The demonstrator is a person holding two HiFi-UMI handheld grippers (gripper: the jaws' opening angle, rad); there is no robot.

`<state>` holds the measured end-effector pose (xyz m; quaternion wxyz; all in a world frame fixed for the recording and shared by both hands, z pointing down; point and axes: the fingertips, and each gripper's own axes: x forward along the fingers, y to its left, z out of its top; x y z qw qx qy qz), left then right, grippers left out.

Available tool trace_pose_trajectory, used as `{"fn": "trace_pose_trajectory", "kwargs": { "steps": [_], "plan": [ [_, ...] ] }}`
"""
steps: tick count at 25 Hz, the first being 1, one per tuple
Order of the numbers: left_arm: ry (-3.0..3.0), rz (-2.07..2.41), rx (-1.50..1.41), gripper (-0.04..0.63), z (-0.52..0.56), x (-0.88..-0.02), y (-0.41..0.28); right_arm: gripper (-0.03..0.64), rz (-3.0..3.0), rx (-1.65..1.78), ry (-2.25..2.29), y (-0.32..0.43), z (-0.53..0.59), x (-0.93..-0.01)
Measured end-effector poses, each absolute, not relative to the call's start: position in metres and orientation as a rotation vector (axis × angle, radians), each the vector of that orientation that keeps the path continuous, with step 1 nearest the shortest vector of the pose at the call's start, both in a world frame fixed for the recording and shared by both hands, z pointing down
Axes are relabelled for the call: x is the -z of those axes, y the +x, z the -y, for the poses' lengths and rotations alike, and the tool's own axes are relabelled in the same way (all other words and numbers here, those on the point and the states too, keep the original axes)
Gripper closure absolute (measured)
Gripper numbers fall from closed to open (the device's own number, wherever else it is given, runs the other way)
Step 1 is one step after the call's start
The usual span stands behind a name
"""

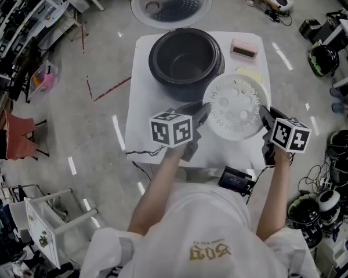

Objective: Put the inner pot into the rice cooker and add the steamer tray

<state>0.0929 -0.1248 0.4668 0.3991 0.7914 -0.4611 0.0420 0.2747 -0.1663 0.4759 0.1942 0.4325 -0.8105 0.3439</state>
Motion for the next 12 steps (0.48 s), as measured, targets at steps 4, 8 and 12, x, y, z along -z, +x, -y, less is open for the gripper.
{"fn": "trace_pose_trajectory", "kwargs": {
  "steps": [4, 8, 12],
  "plan": [
    [2.006, 1.201, -0.068, 0.520, 0.129, -0.451, 0.079, 0.551, 2.324, -0.936, 1.188, 0.260, 0.177, -0.457],
    [2.004, 1.237, -0.020, 0.522, 0.136, -0.431, 0.059, 0.551, 2.373, -0.898, 1.158, 0.239, 0.189, -0.435],
    [1.989, 1.281, 0.026, 0.525, 0.144, -0.417, 0.032, 0.548, 2.408, -0.860, 1.120, 0.211, 0.201, -0.419]
  ]
}}
